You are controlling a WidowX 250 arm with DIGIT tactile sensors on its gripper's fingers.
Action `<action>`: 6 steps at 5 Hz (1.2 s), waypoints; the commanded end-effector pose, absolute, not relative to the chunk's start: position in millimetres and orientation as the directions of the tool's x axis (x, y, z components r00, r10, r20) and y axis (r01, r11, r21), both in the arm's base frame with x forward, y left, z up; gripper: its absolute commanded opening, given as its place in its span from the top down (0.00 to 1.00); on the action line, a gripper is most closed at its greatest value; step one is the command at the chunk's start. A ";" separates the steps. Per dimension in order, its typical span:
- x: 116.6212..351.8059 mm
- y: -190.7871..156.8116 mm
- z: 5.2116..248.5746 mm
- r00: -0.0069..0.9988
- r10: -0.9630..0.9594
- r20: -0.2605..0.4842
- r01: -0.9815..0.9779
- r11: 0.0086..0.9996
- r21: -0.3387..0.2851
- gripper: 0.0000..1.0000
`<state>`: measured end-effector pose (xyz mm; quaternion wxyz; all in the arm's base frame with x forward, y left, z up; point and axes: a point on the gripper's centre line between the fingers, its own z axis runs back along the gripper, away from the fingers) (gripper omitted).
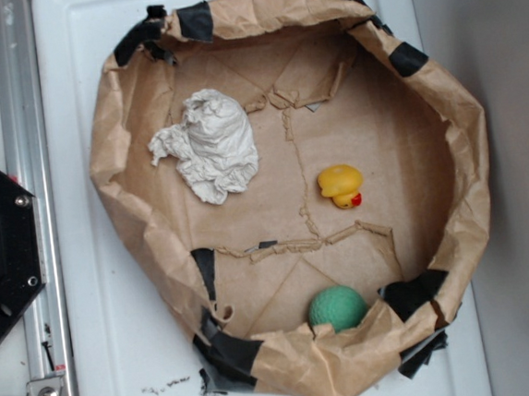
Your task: Grab the white paper.
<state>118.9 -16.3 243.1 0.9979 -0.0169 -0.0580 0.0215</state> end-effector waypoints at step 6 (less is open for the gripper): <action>246.3 17.4 74.3 0.953 -0.302 -0.020 0.301 0.953 -0.035 0.00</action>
